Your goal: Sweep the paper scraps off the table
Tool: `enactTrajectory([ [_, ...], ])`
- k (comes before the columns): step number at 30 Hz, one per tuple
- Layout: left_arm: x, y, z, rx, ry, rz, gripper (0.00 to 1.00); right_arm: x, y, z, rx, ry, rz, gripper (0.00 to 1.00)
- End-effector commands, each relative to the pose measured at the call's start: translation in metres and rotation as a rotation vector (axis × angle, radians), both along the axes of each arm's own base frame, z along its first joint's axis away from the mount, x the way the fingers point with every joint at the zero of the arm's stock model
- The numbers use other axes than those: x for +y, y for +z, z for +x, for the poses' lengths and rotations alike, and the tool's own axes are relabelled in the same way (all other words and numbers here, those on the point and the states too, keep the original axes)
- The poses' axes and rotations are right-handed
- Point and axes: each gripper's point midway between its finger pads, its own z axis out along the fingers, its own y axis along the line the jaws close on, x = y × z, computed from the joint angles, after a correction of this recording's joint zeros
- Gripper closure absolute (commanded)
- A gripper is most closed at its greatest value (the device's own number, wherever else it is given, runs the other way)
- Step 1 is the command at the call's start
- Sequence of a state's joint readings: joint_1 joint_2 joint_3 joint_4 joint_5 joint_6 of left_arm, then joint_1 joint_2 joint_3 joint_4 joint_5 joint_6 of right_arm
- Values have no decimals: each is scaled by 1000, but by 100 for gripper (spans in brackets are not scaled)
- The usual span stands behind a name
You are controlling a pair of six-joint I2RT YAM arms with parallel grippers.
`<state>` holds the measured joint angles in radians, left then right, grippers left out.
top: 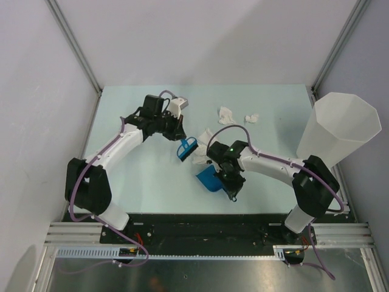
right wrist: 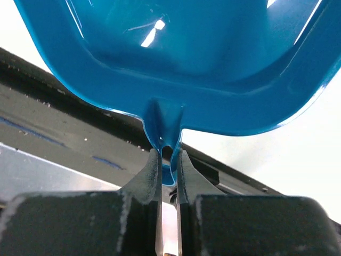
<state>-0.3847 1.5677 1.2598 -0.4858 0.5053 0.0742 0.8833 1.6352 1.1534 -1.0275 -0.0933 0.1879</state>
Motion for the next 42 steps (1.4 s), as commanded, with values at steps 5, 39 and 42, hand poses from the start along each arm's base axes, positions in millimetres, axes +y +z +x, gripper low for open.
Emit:
enactTrajectory([
  [5,18,-23,4,-25,-11,86,100,-4,-12,-6,174,-8,-9,100],
  [39,5,-20,-11,5,-79,8,100,-1,-41,42,-397,-349,71,22],
  [42,4,-18,-11,4,-82,2,100,-5,-55,33,-364,-353,60,34],
])
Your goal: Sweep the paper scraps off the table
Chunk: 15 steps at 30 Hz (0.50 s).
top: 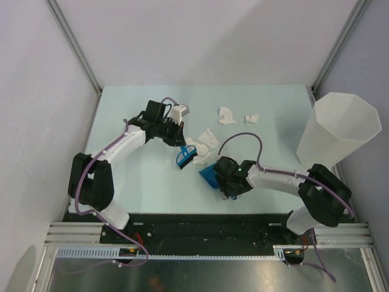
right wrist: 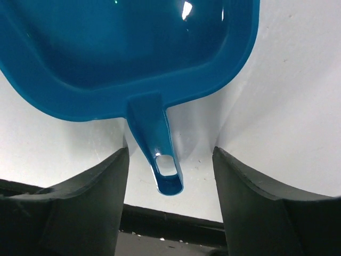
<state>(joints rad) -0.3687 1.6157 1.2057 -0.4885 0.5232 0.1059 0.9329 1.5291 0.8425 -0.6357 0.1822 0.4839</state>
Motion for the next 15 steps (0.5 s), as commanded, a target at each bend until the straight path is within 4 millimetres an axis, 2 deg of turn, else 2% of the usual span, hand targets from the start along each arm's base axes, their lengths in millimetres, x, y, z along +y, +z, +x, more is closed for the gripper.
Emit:
enactTrajectory([
  [1,-4,20,-3,-73,-64,-40,100,6,-8,7,-65,-50,41,40],
  [3,-4,19,-2,-72,-63,-40,100,9,-12,3,-56,-43,36,48],
  [6,-5,20,-1,-77,-62,-39,100,8,-16,-7,-36,-25,10,66],
  [7,-3,19,1,-78,-55,-32,100,7,-14,-8,-34,-26,11,76],
  [9,-3,20,3,-83,-52,-28,100,4,-11,-10,-27,-26,3,85],
  [11,-5,20,7,-85,-50,-26,100,-2,-2,-8,-27,-30,0,98],
  [14,-4,26,20,-128,-44,-7,100,0,18,-3,-40,3,5,100],
  [15,-3,28,25,-145,-38,6,100,7,27,1,-45,20,22,100],
])
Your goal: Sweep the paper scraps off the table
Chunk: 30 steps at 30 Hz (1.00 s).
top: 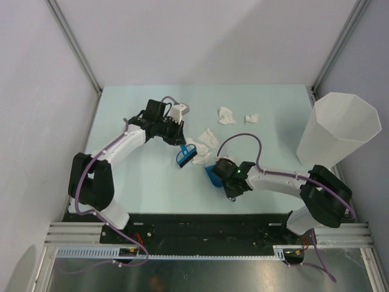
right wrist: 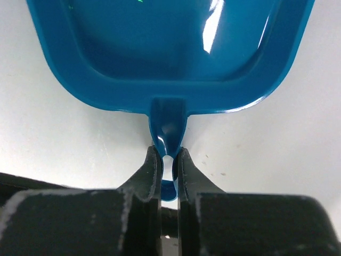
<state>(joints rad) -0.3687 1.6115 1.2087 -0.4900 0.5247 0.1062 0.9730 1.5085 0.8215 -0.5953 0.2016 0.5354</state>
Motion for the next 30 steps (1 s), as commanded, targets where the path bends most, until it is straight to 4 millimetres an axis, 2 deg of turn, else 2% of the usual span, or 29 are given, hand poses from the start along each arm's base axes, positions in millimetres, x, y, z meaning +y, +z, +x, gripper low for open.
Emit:
enactTrajectory([
  [1,-3,32,31,-163,-30,10,100,-2,30,7,-11,53,-14,100],
  [4,-2,43,39,-203,-21,18,100,1,37,7,37,150,-49,100],
  [5,0,45,41,-210,-15,23,100,-1,36,2,79,176,-67,100],
  [8,-4,44,43,-199,-17,14,100,0,36,5,151,216,-75,100],
  [13,-9,22,38,-118,-25,3,100,-12,32,17,218,212,-130,100],
  [18,-27,0,26,-46,-85,-17,100,1,27,21,215,304,-115,100],
  [20,-41,-4,18,-11,-134,-57,100,6,20,28,196,334,-114,100],
  [24,-63,14,-2,27,-229,-167,100,11,15,49,162,315,-72,100],
  [25,-72,23,-18,50,-291,-225,100,18,16,52,153,325,-32,100],
  [27,-79,43,-36,35,-354,-278,100,21,19,55,131,336,-17,100],
  [28,-84,43,-51,52,-399,-299,100,25,22,59,112,338,1,100],
  [30,-84,49,-63,39,-434,-317,100,27,29,63,86,329,18,100],
])
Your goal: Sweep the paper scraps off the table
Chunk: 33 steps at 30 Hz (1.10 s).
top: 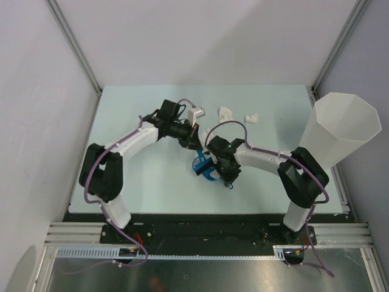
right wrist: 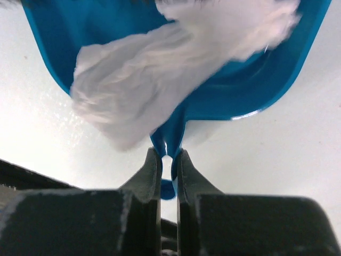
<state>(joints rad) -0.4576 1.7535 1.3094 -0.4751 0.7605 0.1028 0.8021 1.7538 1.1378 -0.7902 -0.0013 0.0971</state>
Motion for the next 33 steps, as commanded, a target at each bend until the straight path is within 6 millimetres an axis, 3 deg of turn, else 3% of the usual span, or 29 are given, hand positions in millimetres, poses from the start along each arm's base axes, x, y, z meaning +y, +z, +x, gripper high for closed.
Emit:
enactTrajectory([
  [1,-16,46,-43,-55,-187,-170,100,19,21,19,-84,17,100,100],
  [6,17,46,0,-124,2,-77,100,16,29,15,-86,-1,98,100],
  [9,38,62,18,-140,85,-93,100,10,36,15,-111,-16,82,100],
  [17,81,112,25,-240,174,-167,100,8,69,18,-193,10,134,100],
  [21,124,105,53,-283,326,-84,100,-6,103,27,-250,-39,163,100],
  [24,143,92,58,-251,374,-74,100,-25,140,39,-334,-122,161,100],
  [30,147,51,45,-160,368,-46,100,-71,199,56,-418,-300,154,100],
  [31,146,47,41,-147,358,-49,100,-72,217,62,-451,-318,173,100],
  [33,145,38,34,-130,344,-47,100,-88,226,65,-459,-365,120,100],
])
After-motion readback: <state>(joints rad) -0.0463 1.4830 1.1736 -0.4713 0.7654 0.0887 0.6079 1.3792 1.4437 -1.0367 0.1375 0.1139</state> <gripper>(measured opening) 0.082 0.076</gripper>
